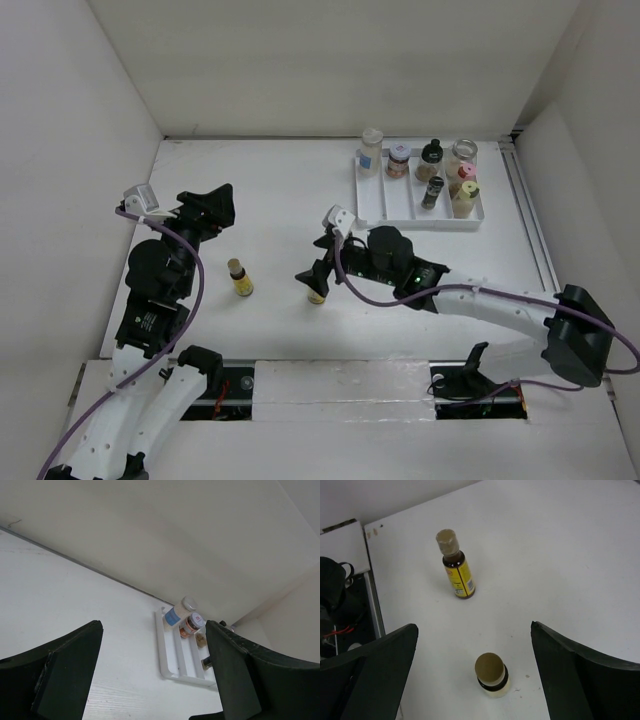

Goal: Organize the condiment bottles

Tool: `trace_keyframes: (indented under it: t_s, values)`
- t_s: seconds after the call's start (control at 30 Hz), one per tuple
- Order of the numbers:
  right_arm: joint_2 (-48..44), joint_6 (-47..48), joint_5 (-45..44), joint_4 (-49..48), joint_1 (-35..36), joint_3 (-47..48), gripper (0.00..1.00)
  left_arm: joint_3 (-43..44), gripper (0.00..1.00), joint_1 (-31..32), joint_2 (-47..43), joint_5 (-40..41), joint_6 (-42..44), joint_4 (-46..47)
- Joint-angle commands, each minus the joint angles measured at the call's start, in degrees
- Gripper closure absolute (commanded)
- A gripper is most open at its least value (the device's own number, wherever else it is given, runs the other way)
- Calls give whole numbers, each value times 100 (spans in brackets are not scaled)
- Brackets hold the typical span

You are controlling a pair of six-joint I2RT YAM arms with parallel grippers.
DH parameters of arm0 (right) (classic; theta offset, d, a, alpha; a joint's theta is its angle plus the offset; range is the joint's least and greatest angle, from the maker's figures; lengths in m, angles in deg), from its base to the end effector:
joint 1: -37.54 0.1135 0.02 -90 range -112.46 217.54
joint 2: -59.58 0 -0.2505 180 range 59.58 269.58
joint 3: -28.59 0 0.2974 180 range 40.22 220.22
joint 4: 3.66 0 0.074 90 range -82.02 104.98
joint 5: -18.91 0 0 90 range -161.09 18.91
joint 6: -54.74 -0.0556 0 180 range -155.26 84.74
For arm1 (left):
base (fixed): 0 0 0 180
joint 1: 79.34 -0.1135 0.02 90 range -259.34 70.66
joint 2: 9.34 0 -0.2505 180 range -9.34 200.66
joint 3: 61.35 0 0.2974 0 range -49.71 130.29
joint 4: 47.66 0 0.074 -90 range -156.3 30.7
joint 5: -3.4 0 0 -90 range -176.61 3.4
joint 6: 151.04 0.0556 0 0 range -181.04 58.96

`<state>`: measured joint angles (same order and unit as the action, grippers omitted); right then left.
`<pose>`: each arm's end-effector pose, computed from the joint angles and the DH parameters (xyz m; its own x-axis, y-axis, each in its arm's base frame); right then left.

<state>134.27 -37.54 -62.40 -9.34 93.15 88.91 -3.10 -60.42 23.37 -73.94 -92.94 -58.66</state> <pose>0.2017 0.3096 0.2618 -0.1211 -0.1073 -0.9868 -0.8960 0.4397 0.0621 0.1948 -0.0539 0.4093 0.1405 -0.5932 -0.7927 0.2237 0.7990 -0.5582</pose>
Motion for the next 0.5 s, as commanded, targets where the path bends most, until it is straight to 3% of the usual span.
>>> trace_keyframes:
  t_s: [0.0,0.33,0.4,0.47]
  values:
    - [202,9,27,-516,2,-123,0,-3,20,16,-45,-62,87,217]
    - [1021,-132,-596,-1010,55,-193,5,-3,20,16,-45,-54,140,287]
    - [1082,-184,-596,-1282,55,-342,25,-3,20,16,-45,-106,140,287]
    - [1082,-272,-596,-1344,55,-421,35,-3,20,16,-45,-106,140,287]
